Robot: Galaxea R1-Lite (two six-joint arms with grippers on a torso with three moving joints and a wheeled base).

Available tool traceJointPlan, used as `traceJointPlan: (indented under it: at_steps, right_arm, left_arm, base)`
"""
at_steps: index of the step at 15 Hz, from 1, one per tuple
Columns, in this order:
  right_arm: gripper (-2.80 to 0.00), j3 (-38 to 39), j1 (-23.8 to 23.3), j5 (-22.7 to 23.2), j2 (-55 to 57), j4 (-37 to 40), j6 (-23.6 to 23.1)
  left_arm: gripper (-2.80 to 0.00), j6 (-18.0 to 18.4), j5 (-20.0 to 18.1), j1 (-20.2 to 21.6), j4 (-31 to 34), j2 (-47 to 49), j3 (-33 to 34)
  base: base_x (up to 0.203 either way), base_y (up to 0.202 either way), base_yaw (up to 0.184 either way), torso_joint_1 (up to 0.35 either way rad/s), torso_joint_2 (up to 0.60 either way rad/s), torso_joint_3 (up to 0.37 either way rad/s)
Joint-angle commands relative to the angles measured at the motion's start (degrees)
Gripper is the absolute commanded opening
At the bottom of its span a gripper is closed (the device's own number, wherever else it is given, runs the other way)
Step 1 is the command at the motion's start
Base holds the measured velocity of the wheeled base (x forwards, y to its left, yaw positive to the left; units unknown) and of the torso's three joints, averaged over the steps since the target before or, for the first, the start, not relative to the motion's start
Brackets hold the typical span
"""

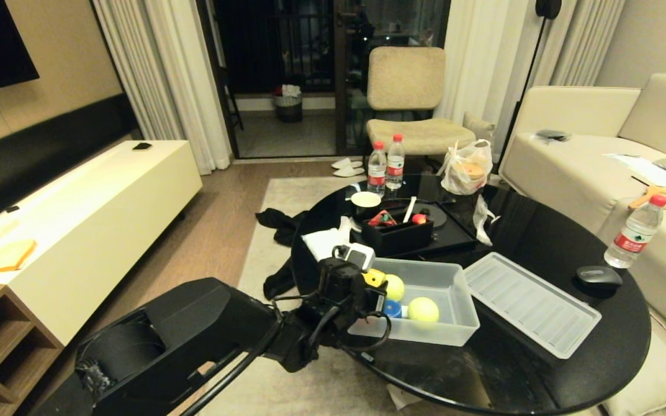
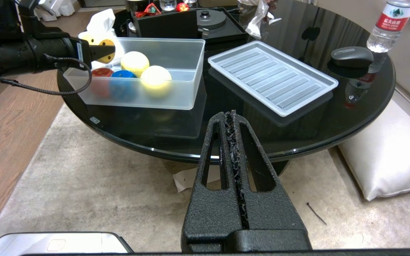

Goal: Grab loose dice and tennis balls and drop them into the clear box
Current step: Put the toys in the box

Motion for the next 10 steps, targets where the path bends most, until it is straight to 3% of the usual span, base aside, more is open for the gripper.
traceJointPlan:
  at_steps: [1, 3, 8, 10]
  right_arm:
    - [-2.80, 0.0, 0.0, 0.0, 0.1, 0.0, 0.0]
    - [-2.80, 0.0, 0.0, 0.0, 0.0, 0.0, 0.0]
    - [-2.80, 0.0, 0.0, 0.0, 0.1, 0.0, 0.0]
    - [-2.80, 0.0, 0.0, 0.0, 0.1, 0.0, 0.0]
  left_arm:
    - [-2.80, 0.2, 0.2, 0.0, -0.2, 0.2, -0.8]
    - [-2.80, 0.6, 0.2, 0.0, 0.1, 0.2, -1.9]
    - [-2.80, 5.6, 0.2, 0.0, 0.7, 1.5, -1.9]
    - [-2.80, 5.7, 0.2, 0.1, 2.5, 1.3, -1.7]
  base:
    - [0.000, 0.000, 0.000, 0.000, 0.00, 0.000]
    - [0.000, 0.000, 0.000, 0.000, 0.00, 0.000]
    - [0.000, 0.000, 0.000, 0.000, 0.00, 0.000]
    - [0.000, 0.000, 0.000, 0.000, 0.00, 0.000]
